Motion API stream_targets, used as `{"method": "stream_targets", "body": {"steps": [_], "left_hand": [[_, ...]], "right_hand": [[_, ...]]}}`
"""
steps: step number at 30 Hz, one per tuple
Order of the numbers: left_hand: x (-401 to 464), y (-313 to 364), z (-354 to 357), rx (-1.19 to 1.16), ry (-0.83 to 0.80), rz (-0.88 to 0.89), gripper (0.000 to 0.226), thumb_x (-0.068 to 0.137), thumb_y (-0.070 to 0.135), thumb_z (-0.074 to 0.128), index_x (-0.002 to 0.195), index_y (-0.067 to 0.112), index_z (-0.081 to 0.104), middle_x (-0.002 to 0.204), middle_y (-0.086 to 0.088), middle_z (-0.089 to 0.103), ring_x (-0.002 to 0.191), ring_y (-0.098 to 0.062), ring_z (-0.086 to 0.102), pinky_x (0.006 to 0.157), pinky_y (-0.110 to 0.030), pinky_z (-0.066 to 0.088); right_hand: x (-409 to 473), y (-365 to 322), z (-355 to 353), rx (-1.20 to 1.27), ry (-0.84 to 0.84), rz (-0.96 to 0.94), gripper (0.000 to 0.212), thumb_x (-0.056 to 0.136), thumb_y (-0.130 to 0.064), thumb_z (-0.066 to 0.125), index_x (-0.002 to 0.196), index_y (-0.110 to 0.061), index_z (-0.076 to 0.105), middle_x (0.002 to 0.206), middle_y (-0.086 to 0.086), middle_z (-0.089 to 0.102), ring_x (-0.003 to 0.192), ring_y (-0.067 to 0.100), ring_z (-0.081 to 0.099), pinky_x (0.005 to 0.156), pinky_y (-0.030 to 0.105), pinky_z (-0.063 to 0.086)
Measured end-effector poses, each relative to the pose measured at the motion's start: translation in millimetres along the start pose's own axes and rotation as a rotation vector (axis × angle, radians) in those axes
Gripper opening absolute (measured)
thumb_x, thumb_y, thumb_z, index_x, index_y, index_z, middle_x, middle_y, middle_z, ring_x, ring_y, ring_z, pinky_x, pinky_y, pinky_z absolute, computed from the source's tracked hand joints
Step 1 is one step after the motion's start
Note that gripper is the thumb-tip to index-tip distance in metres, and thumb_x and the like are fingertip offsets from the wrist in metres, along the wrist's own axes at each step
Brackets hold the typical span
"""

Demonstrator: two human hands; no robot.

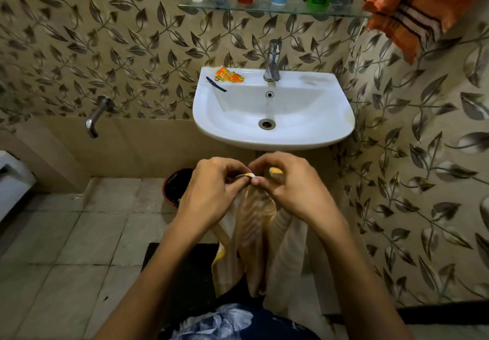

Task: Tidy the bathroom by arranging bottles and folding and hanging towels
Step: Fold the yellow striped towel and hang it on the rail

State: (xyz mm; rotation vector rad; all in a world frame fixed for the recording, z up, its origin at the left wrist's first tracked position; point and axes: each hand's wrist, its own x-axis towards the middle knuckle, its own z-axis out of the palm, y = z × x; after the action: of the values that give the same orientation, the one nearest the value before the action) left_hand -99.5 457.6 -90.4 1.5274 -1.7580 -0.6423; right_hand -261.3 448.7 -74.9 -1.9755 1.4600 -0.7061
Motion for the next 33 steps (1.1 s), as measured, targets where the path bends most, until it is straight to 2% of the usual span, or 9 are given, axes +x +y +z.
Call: {"method": "stream_targets", "body": {"steps": [3, 8, 12, 14, 17, 20, 23, 28, 33], "left_hand": [[-2.2, -2.2, -1.8, 0.012, -0.008, 0.011, 0.01, 0.08, 0.023, 0.067, 0.085, 0.023, 0.075, 0.076, 0.01, 0.073, 0.073, 0.004, 0.065, 0.065, -0.019, 0.052], [-2.2, -1.5, -10.1, 0.007, -0.095, -0.087, 0.013, 0.074, 0.037, 0.073, 0.078, 0.024, 0.075, 0.068, 0.009, 0.071, 0.066, 0.004, 0.064, 0.058, -0.023, 0.051], [-0.9, 0.1, -22.0, -0.001, -0.136, -0.154, 0.018, 0.075, 0.036, 0.073, 0.08, 0.019, 0.075, 0.07, -0.001, 0.071, 0.068, -0.013, 0.066, 0.06, -0.039, 0.057], [-1.6, 3.7, -21.7, -0.145, -0.138, -0.213, 0.017, 0.076, 0.031, 0.074, 0.08, 0.014, 0.075, 0.068, -0.006, 0.071, 0.06, -0.018, 0.066, 0.051, -0.036, 0.056], [-3.5, 8.9, -13.1, -0.473, -0.1, -0.369, 0.018, 0.075, 0.019, 0.075, 0.078, 0.002, 0.073, 0.059, -0.009, 0.067, 0.041, -0.009, 0.057, 0.038, -0.017, 0.044], [-5.8, 8.6, -5.9, -0.63, -0.125, -0.477, 0.017, 0.079, 0.013, 0.072, 0.084, -0.003, 0.071, 0.059, -0.009, 0.067, 0.043, -0.006, 0.059, 0.039, -0.014, 0.044], [-7.1, 6.2, -1.8, -0.688, -0.19, -0.497, 0.012, 0.083, 0.008, 0.066, 0.087, -0.003, 0.068, 0.058, -0.003, 0.068, 0.049, -0.005, 0.063, 0.045, -0.016, 0.05], [-7.0, 1.5, -3.6, -0.614, -0.205, -0.441, 0.012, 0.087, 0.007, 0.061, 0.092, -0.002, 0.068, 0.07, -0.011, 0.068, 0.052, -0.003, 0.063, 0.046, -0.013, 0.048], [-8.6, -2.5, -6.1, -0.617, -0.213, -0.399, 0.01, 0.086, 0.005, 0.062, 0.091, 0.004, 0.071, 0.064, -0.002, 0.069, 0.051, 0.0, 0.06, 0.047, -0.011, 0.045]], "right_hand": [[1.4, -0.1, 2.8, -0.028, -0.107, 0.014, 0.011, 0.084, -0.032, 0.069, 0.095, -0.034, 0.069, 0.095, -0.012, 0.07, 0.096, 0.006, 0.063, 0.085, 0.032, 0.053], [4.0, 8.8, 1.7, -0.149, 0.03, 0.064, 0.011, 0.087, -0.022, 0.062, 0.085, -0.031, 0.066, 0.084, -0.01, 0.066, 0.082, 0.01, 0.057, 0.065, 0.022, 0.038], [9.9, 21.1, -5.3, -0.157, 0.148, 0.166, 0.009, 0.089, -0.02, 0.058, 0.087, -0.026, 0.065, 0.082, -0.009, 0.058, 0.08, 0.008, 0.05, 0.069, 0.021, 0.034], [10.6, 23.8, 0.3, -0.146, 0.173, 0.181, 0.009, 0.091, -0.022, 0.056, 0.09, -0.027, 0.063, 0.09, -0.005, 0.056, 0.082, 0.01, 0.048, 0.072, 0.022, 0.034], [12.3, 24.3, 9.2, 0.063, 0.19, 0.279, 0.005, 0.091, -0.027, 0.054, 0.095, -0.031, 0.053, 0.098, -0.002, 0.047, 0.081, 0.012, 0.051, 0.078, 0.023, 0.037], [14.9, 18.9, 16.0, 0.308, -0.015, 0.387, 0.012, 0.091, -0.02, 0.05, 0.088, -0.029, 0.043, 0.085, -0.005, 0.051, 0.071, 0.007, 0.05, 0.066, 0.022, 0.038], [8.3, 18.1, 32.1, 0.38, -0.123, 0.414, 0.016, 0.092, -0.015, 0.044, 0.084, -0.03, 0.042, 0.076, -0.008, 0.05, 0.066, 0.003, 0.046, 0.059, 0.022, 0.035], [-6.2, 14.4, 45.4, 0.659, 0.133, 0.326, 0.014, 0.082, -0.017, 0.072, 0.087, -0.023, 0.06, 0.08, -0.003, 0.07, 0.067, 0.002, 0.068, 0.056, 0.014, 0.049], [-17.0, 0.7, 45.6, 0.766, 0.231, 0.288, 0.011, 0.072, -0.006, 0.08, 0.077, -0.012, 0.071, 0.075, 0.006, 0.075, 0.074, 0.016, 0.073, 0.065, 0.024, 0.058]]}}
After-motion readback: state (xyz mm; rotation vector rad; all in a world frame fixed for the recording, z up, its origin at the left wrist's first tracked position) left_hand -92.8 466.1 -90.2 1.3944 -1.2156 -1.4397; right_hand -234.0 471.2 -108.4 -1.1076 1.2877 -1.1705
